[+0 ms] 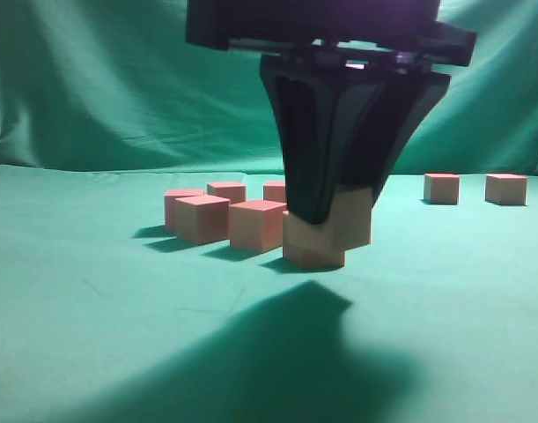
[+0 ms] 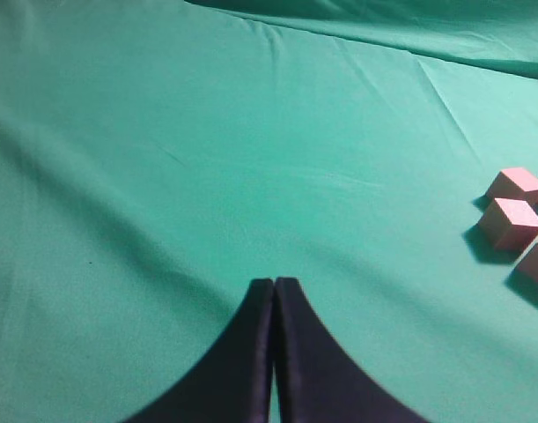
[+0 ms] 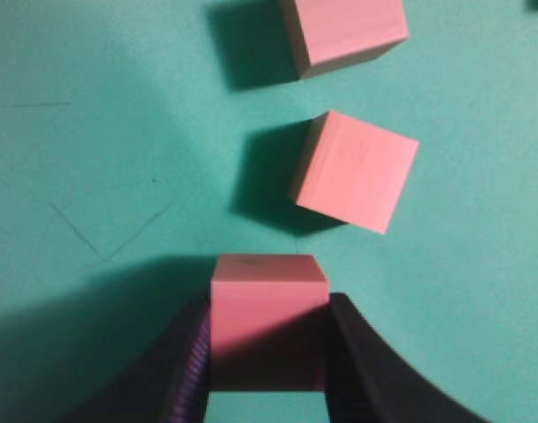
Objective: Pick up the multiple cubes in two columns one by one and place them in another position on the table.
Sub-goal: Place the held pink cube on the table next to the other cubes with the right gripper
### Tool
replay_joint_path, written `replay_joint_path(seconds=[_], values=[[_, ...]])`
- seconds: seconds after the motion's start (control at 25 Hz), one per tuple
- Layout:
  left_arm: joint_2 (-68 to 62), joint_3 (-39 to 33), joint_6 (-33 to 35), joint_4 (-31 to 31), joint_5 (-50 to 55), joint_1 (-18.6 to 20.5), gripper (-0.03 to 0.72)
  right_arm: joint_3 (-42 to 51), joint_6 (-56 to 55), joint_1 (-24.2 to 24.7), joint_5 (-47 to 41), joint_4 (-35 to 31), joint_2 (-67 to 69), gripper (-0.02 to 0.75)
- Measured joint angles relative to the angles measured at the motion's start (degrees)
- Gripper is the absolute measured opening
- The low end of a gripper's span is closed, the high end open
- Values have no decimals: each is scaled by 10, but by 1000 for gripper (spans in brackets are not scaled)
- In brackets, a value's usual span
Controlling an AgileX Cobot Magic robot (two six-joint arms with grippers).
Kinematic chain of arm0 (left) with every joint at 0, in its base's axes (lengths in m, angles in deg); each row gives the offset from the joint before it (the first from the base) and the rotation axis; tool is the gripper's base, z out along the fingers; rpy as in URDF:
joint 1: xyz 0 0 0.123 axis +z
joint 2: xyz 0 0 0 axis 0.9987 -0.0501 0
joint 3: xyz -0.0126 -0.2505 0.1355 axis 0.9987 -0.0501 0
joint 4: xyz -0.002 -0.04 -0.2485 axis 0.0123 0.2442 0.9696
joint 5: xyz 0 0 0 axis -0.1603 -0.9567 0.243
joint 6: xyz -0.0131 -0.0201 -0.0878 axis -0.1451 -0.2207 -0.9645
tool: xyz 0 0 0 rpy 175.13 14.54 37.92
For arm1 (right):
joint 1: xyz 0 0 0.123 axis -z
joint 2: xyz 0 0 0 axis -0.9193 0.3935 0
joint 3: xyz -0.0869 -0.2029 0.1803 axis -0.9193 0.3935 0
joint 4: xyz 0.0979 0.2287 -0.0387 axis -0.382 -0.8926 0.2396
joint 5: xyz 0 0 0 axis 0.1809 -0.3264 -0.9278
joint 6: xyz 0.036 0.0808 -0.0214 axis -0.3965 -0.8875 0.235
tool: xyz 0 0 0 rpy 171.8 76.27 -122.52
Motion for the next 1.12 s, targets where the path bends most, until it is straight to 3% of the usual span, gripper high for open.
replay_joint_path(seconds=[1.12], values=[[0,0,0,0,0,0,0,0,72,0,21,2,34,265]])
